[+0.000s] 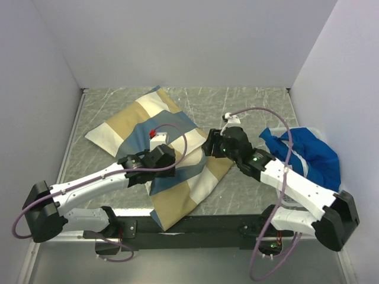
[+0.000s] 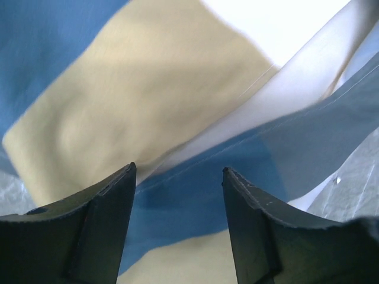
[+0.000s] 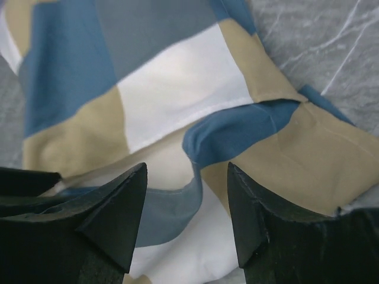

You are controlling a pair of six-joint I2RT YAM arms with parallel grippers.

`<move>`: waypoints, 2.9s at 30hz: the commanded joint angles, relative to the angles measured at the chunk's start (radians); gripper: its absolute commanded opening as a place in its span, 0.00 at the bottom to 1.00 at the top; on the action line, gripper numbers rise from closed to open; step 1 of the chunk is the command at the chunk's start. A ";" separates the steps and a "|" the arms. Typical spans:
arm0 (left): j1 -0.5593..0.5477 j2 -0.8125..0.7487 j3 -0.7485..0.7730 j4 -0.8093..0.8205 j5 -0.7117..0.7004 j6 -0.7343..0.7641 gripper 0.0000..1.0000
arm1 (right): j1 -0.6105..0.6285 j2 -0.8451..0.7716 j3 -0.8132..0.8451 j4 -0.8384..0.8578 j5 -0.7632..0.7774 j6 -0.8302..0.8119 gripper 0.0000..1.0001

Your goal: Put the pillow into the pillowcase

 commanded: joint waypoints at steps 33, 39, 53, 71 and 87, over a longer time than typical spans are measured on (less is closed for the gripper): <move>0.041 0.113 0.350 0.102 0.151 0.150 0.01 | 0.048 0.250 0.120 0.193 -0.310 0.189 0.00; 0.042 0.050 0.483 0.116 0.199 0.151 0.01 | -0.066 0.470 0.382 0.179 -0.387 0.241 0.00; 0.116 0.119 0.583 0.162 0.338 0.173 0.01 | -0.065 0.805 1.023 -0.096 -0.307 0.155 0.00; 0.219 0.316 0.387 0.374 0.541 0.084 0.09 | -0.107 0.699 0.526 0.020 -0.223 0.039 0.47; 0.225 0.611 0.535 0.448 0.524 0.062 0.01 | -0.276 0.129 0.163 -0.006 -0.138 0.015 0.91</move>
